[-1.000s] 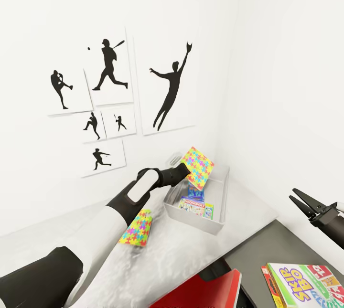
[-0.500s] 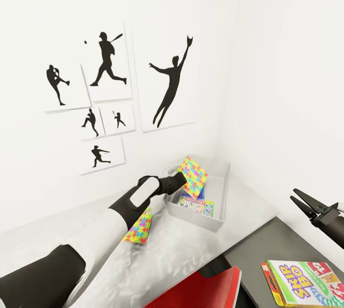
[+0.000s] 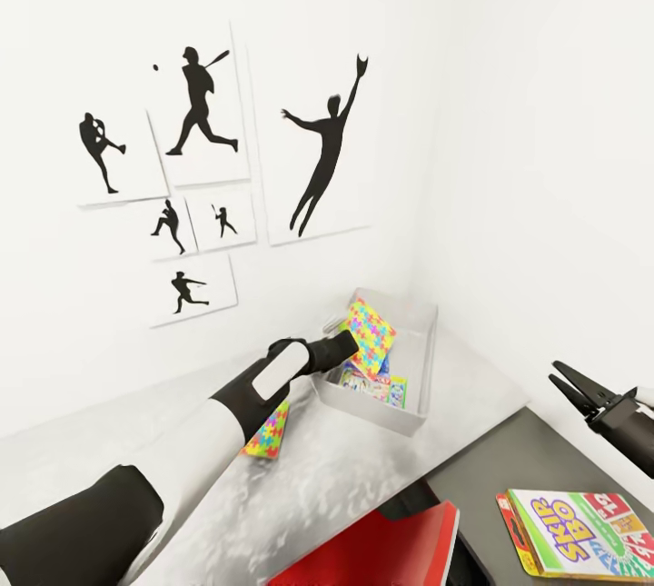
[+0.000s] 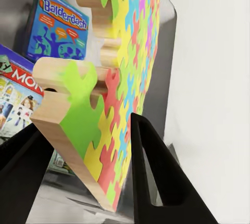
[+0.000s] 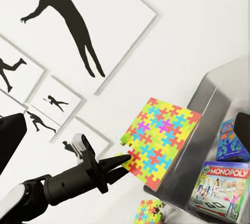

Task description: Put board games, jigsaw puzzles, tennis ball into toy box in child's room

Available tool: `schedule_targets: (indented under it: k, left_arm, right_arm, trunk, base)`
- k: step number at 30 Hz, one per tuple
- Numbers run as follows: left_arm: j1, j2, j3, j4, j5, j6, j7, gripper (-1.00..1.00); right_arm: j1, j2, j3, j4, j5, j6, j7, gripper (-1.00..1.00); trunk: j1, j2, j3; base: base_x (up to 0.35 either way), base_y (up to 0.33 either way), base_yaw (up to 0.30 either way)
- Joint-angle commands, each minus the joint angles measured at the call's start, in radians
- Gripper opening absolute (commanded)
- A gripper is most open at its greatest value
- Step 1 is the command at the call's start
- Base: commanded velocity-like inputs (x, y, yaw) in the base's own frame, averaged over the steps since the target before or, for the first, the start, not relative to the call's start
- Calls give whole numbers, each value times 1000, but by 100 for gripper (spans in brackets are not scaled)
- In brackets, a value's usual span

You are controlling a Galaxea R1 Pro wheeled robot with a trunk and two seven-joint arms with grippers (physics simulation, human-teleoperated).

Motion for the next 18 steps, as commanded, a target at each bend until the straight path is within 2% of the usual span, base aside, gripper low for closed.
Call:
schedule_targets:
  k: [1,7,13,18]
  left_arm:
    - [-1,0,-19,-4,9,-2,7,-100]
    - [-1,0,-92,-4,8,-12,0,-100]
    - [-1,0,-187,-3,10,-68,-4,-100]
    - [-2,0,-202,-5,9,-84,-5,-100]
  right_arm:
    - [-1,0,-2,1,0,-3,4,100]
    - [-1,-1,-6,1,0,-9,8,100]
    - [-1,-1,-9,1,-1,-9,9,100]
    - [-1,-2,-10,2,-1,-10,10,100]
  trunk:
    - [1,-2,-4]
    - [1,-2,-14]
    - [1,-2,-24]
    - [1,-2,-32]
  base:
    - [0,0,0]
    - [0,0,0]
    - [0,0,0]
    - [0,0,0]
